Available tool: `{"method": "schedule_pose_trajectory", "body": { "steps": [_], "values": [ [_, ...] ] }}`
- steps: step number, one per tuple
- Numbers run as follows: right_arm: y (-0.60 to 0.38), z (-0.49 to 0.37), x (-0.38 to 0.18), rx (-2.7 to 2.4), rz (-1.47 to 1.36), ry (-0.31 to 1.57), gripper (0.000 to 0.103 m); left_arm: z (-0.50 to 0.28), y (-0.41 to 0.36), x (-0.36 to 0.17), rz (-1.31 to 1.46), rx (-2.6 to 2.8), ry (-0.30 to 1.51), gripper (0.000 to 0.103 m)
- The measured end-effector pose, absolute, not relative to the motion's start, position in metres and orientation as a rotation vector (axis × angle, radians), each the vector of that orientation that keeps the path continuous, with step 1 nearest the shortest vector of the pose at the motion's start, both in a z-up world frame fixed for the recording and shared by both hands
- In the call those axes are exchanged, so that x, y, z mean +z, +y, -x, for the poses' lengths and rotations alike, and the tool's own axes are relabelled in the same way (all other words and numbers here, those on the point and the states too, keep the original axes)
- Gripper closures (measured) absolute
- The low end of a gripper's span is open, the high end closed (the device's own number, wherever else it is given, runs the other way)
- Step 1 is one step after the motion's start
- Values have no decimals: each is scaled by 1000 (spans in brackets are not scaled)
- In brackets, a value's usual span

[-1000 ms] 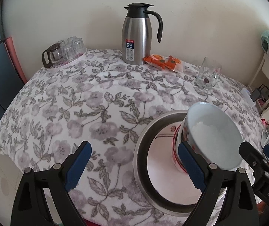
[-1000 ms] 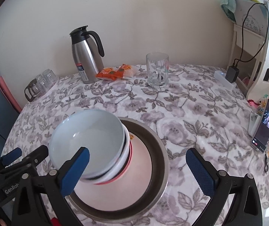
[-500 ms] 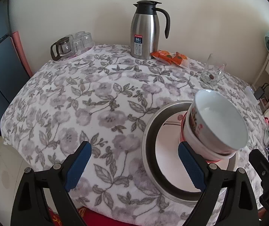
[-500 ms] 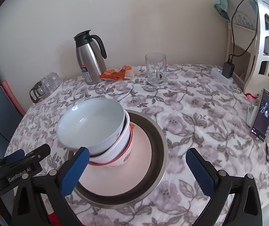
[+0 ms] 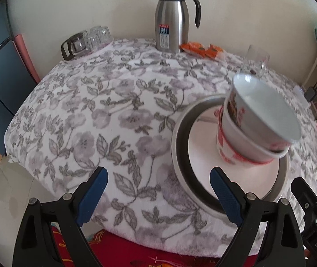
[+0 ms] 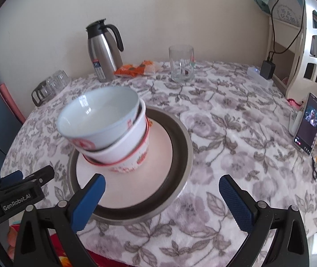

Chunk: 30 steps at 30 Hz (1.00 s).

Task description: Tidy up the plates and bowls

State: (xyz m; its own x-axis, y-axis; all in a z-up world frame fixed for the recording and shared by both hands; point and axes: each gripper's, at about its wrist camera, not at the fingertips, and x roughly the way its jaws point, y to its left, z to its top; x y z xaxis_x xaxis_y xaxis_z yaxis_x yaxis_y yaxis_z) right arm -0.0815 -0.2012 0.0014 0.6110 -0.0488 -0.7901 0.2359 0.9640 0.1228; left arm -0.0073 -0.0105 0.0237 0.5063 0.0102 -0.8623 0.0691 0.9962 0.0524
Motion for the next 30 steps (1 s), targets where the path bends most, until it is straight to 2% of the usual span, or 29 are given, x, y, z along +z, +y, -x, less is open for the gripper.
{"method": "schedule_pose_trajectory", "body": {
  "steps": [12, 30],
  "values": [
    [-203, 90, -21, -157, -192, 977, 0, 24, -11, -5, -91, -8, 1175, 10],
    [-206, 103, -34, -163, -171, 1008, 0, 34, -4, -14, -79, 23, 1202, 10]
  ]
}}
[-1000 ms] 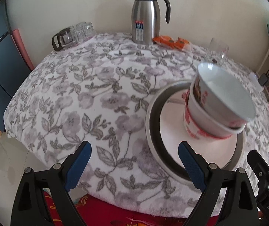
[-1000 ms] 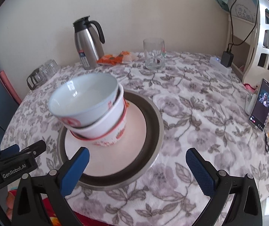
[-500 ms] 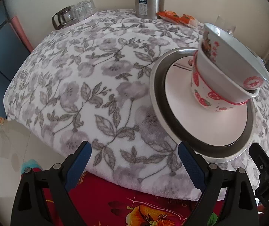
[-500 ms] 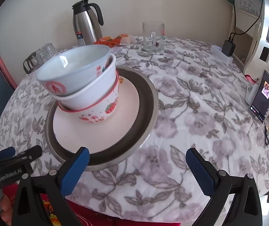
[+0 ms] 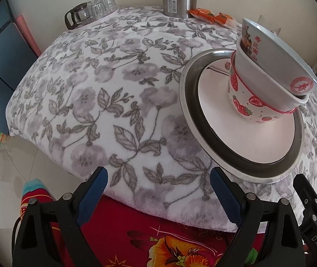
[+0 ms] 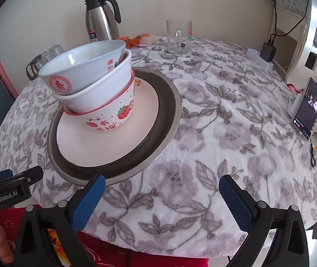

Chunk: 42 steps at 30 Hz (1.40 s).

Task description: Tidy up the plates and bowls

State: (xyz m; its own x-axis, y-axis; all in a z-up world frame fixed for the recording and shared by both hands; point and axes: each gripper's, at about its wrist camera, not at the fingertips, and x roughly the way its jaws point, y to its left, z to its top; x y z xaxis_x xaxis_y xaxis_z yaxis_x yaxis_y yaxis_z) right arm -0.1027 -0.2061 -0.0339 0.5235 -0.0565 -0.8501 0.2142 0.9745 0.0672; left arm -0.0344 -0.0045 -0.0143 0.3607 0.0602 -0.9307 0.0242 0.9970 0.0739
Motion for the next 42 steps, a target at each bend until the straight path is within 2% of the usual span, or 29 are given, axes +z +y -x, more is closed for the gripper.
{"method": "schedule_pose_trajectory", "body": {
  "steps": [42],
  "values": [
    [-209, 101, -37, -174, -175, 1013, 0, 33, -2, -19, -94, 27, 1230, 10]
  ]
}}
